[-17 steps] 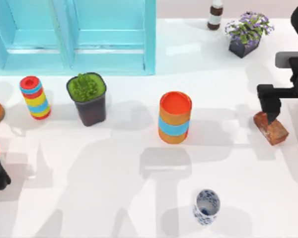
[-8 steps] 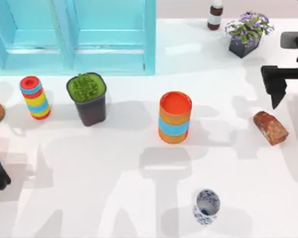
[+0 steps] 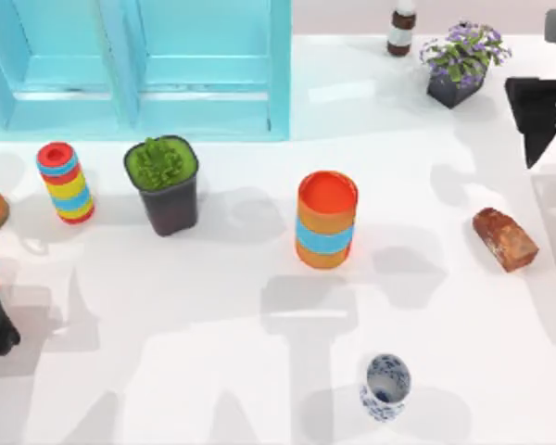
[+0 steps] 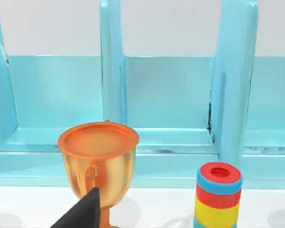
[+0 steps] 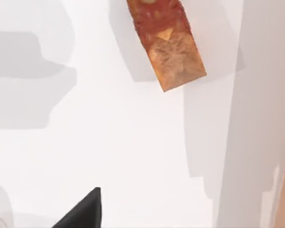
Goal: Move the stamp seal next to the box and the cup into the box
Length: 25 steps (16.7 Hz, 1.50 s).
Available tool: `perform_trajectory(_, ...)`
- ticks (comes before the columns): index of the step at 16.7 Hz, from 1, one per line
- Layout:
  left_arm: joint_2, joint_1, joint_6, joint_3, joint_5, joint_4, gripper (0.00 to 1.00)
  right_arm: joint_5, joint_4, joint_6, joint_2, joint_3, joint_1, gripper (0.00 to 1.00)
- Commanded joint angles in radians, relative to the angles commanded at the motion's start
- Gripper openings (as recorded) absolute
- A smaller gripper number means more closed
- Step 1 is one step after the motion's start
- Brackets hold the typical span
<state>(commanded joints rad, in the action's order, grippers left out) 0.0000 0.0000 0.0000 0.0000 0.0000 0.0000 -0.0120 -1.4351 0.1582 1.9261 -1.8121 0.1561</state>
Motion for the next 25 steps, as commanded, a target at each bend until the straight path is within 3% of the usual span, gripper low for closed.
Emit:
perform_trajectory(6, 0.0, 0.0, 0.0, 0.0, 0.0, 0.0, 1.0, 0.001, 0.016, 0.032, -0.008, 0.027, 0.034, 1.0)
perform_trajectory(19, 0.0, 0.0, 0.0, 0.0, 0.0, 0.0, 1.0, 0.011, 0.257, 0.6, -0.217, 0.495, 0.591, 1.0)
perform_trajectory(25, 0.0, 0.0, 0.0, 0.0, 0.0, 0.0, 1.0, 0.012, 0.279, 0.648, -0.236, 0.537, 0.638, 1.0)
